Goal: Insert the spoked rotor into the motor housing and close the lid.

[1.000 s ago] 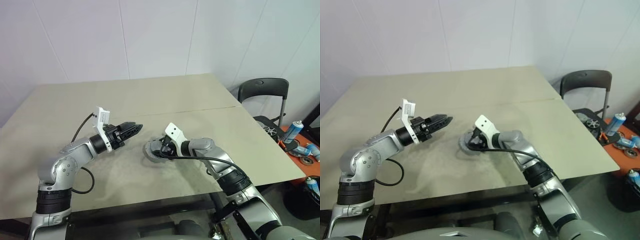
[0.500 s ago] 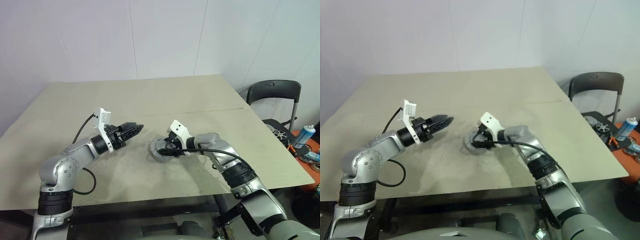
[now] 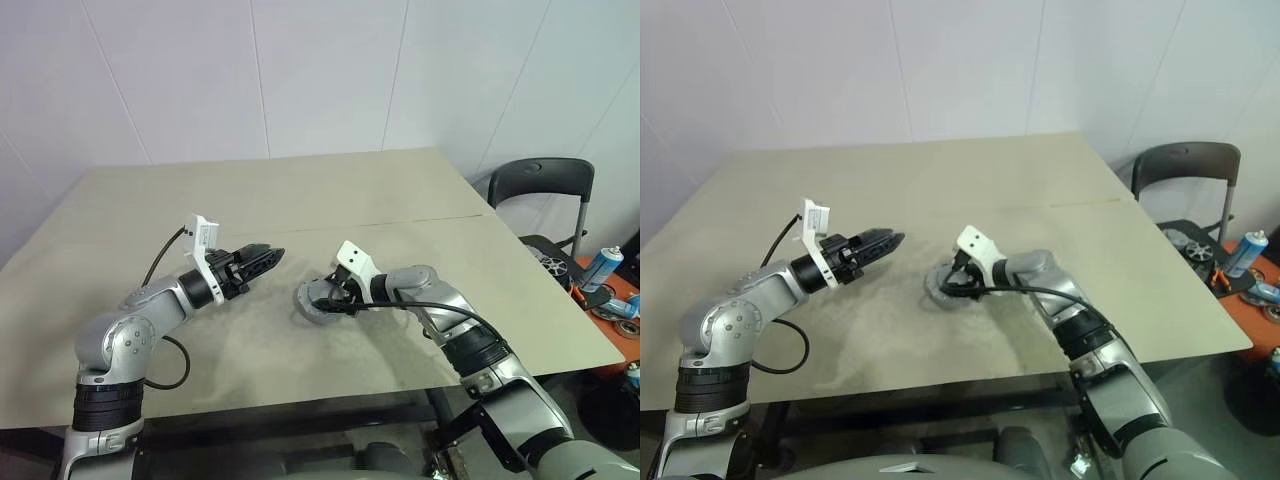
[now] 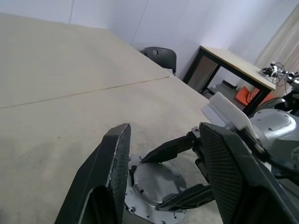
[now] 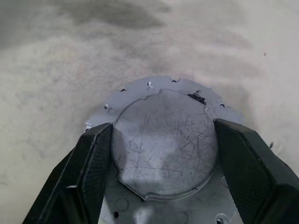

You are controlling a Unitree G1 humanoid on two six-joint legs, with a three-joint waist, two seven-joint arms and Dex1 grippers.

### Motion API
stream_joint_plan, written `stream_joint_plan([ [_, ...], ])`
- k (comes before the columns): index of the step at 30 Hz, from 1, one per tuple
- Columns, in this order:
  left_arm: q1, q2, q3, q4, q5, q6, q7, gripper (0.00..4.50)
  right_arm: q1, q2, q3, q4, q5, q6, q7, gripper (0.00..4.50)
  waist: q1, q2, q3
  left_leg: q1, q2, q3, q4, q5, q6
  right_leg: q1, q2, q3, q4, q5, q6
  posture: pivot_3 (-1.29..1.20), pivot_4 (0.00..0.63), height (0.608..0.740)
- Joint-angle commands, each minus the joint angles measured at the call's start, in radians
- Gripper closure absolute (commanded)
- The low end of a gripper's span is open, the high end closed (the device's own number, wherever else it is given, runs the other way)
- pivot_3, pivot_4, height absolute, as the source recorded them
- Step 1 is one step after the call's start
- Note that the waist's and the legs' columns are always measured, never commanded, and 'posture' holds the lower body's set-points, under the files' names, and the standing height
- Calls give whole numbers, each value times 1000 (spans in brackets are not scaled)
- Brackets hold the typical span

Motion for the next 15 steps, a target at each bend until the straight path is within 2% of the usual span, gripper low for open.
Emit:
stream_joint_plan([
  [1,-34,13,-4,9,12,-26,-19,2031,57,-42,47,125,-61,98,-16,1414,3,-8,2,3,-1,0,0,0,0,-1,-1,1,5,0,0,0,0,740],
  [4,-53,-6,-72,50,60,-44,-35,2031,77,-75,44,129,-63,90,1,1414,7,-9,3,10,-4,1,0,0,0,2,-3,2,13,0,0,0,0,740],
  [11,-146,-65,-235,219,164,-93,-133,2031,139,-142,82,47,-70,72,48,1414,33,-9,2,6,-11,-1,1,0,0,3,-4,2,8,0,0,0,0,740],
  [15,-212,-101,-281,360,220,-132,-192,2031,141,-133,60,48,-61,94,28,1414,32,-17,0,4,-16,-2,0,-2,2,3,-9,2,8,0,0,0,0,740],
])
